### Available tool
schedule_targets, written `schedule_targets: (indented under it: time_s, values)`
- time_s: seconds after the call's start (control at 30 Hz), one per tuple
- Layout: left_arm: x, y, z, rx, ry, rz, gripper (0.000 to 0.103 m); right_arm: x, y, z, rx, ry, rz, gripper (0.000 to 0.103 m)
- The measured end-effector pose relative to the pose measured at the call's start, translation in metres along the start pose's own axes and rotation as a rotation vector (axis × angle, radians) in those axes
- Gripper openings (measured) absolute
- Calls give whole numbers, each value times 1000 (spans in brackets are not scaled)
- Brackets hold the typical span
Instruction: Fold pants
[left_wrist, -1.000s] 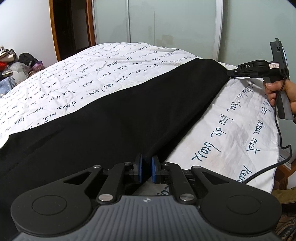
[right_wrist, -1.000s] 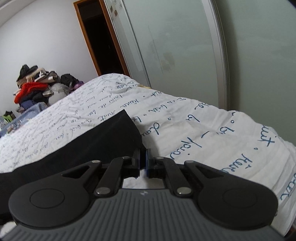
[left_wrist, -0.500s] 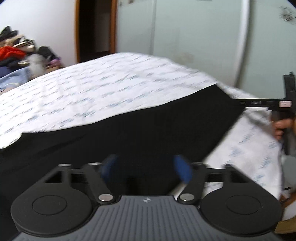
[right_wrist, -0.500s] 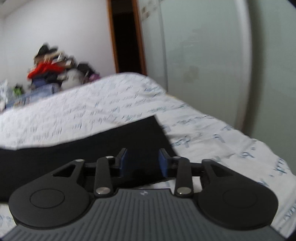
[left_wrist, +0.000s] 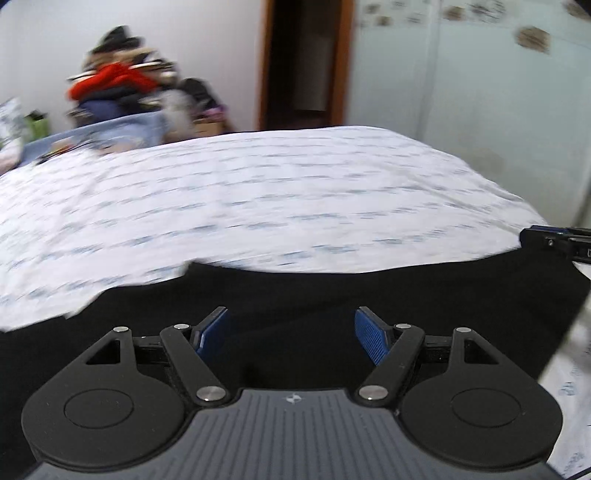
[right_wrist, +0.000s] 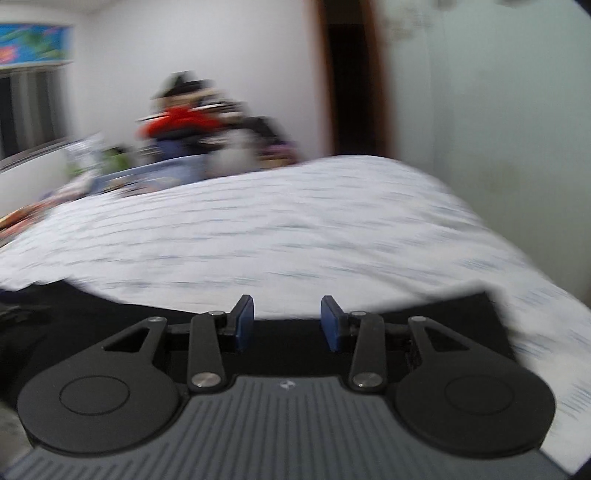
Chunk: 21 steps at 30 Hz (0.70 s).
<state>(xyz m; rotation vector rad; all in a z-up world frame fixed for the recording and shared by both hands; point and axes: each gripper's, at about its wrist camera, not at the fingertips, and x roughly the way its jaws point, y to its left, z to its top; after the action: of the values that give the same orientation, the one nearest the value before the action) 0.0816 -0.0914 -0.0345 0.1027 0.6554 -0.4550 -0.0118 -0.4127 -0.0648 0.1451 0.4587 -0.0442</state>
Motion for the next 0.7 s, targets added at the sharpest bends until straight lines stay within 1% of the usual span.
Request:
schedule_targets:
  time_s: [0.07,0.17,0.23,0.3,0.4,0.43,0.5,0.53,0.57,0.6,0.63,0.67,0.7]
  values:
    - [-8,21,-9,-3,-5,82,75,22,36,11,-80,22,115,37]
    - [-21,53,-25,11,1,238,80,57,94,27,-219,47,252,37]
    - [-31,78,-34,-22,6,308,80,82,130,36,-297,72,334,44]
    - [-47,111,-43,-92,-1,329,80,111,162,43,-363,110,409,54]
    - [-63,150,-54,-212,-7,358,80,156,200,50,-406,191,497,55]
    - [-66,160,-58,-243,-11,352,80,173,209,52,-402,226,518,55]
    - [-72,173,-65,-301,-22,296,80,204,217,55,-367,295,549,55]
    - [-71,175,-67,-314,-10,288,80,219,219,56,-342,334,571,55]
    - [-71,175,-69,-310,-5,300,80,231,220,56,-314,375,605,55]
    - [-75,170,-72,-293,-10,322,80,241,216,54,-278,405,639,51]
    - [-80,165,-75,-269,-14,347,80,248,215,53,-235,435,677,44]
    - [-84,161,-76,-242,-19,360,80,253,214,51,-200,457,720,26]
    - [-85,159,-78,-218,-16,367,80,258,216,49,-190,463,744,15]
